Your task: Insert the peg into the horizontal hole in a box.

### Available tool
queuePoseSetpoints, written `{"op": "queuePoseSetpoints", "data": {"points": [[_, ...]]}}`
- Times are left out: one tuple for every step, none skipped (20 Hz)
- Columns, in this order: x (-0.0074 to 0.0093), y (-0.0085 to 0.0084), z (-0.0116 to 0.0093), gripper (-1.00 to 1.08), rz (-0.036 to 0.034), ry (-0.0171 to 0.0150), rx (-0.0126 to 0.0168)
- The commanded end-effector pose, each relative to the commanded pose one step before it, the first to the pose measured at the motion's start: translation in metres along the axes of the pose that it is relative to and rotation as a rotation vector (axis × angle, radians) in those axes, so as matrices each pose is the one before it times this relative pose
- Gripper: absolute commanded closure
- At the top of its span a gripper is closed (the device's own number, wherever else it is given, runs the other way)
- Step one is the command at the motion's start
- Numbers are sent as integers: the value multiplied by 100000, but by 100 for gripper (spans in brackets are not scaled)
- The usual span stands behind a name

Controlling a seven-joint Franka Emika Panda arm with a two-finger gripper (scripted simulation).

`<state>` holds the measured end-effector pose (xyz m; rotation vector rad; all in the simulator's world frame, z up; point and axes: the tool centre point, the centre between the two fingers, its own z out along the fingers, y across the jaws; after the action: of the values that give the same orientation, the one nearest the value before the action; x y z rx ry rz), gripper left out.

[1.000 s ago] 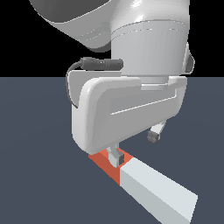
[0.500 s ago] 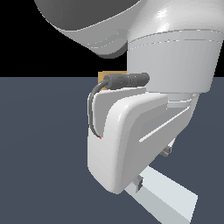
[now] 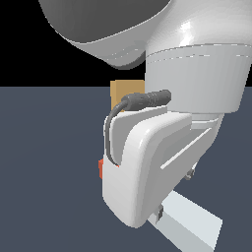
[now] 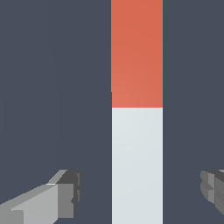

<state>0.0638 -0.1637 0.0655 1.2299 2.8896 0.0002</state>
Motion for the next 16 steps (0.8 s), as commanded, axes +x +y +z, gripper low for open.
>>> {"op": "queuePoseSetpoints", "data": {"points": [[71,-10,914,-92,-68,120,76],[4,-14,513,-92,0,0,0],[7,-18,587,-92,0,0,0],[34,20,610,-92,-68,-11,-5],[7,-17,538,-92,0,0,0],[3,-12,451,-92,0,0,0],[24,33,356,-92,-68,-11,-6],[-9,0,278,-92,0,0,0],[-16,7,191,-92,0,0,0],[-24,15,104,-92,0,0,0],[-33,23,17,-92,0,0,0],[-34,25,-53,-92,0,0,0],[-12,9,-28,-92,0,0,0],[0,0,0,108,0,0,0],[0,0,0,108,0,0,0],[0,0,0,108,0,0,0]]}}
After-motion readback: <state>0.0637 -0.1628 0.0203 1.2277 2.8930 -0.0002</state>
